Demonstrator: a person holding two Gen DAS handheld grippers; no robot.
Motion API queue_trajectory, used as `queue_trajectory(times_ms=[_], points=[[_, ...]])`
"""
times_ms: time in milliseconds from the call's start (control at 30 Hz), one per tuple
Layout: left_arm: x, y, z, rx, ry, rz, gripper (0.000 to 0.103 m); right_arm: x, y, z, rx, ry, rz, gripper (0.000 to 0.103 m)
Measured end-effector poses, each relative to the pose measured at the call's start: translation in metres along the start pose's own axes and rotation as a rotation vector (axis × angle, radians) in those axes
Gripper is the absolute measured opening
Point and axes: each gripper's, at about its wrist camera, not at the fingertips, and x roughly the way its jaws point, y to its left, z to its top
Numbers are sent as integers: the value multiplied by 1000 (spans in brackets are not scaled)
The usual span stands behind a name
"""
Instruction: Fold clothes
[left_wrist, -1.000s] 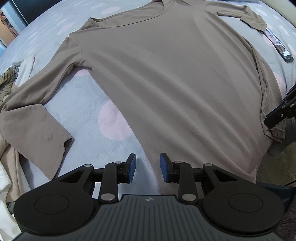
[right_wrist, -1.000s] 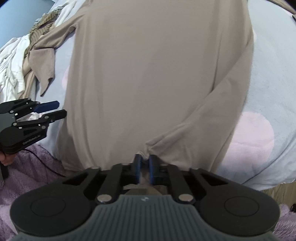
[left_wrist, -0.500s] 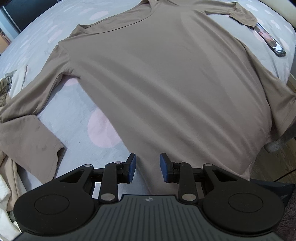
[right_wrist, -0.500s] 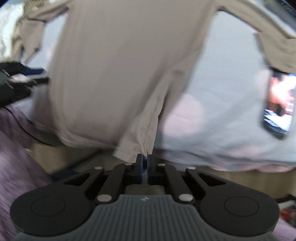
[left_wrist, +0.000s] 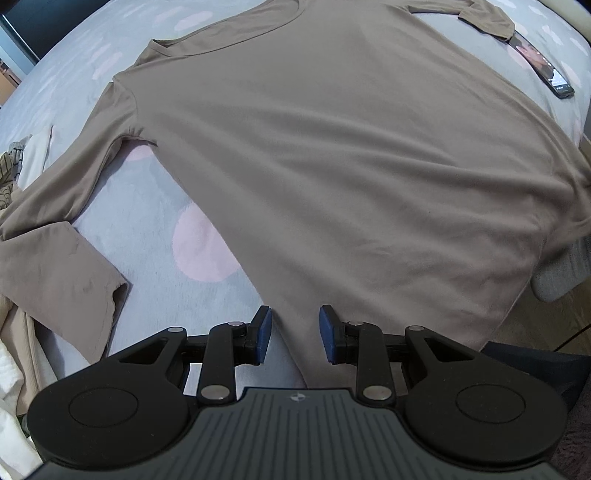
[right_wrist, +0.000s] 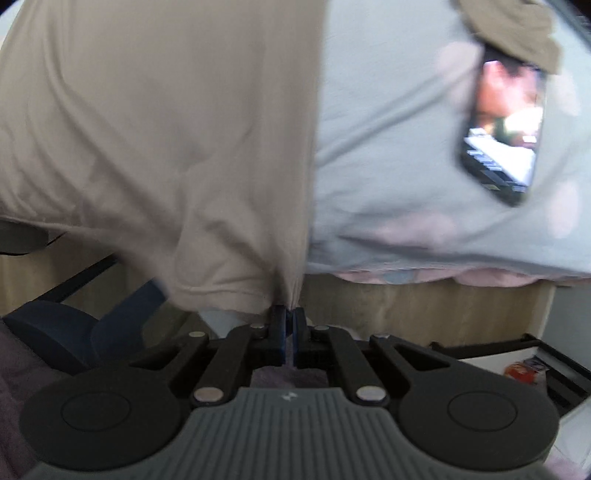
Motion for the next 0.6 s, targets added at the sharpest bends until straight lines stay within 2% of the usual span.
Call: queue_trajectory(times_ms=[133, 233, 300, 400, 600], points=[[-5, 2, -5, -27, 12, -12, 30, 11, 13, 8, -60, -6, -100, 9], [-8, 3, -9, -48, 21, -21, 31, -2, 25, 9, -108, -74, -139, 30], [-10, 4, -12, -62, 31, -29, 32, -10, 38, 12, -158, -125, -146, 30], [-12, 3, -19, -76, 51, -40, 43, -20, 56, 16, -235, -202, -158, 31], [-13, 2, -34, -96, 90, -48, 44, -38, 90, 24, -372, -335, -168, 33]])
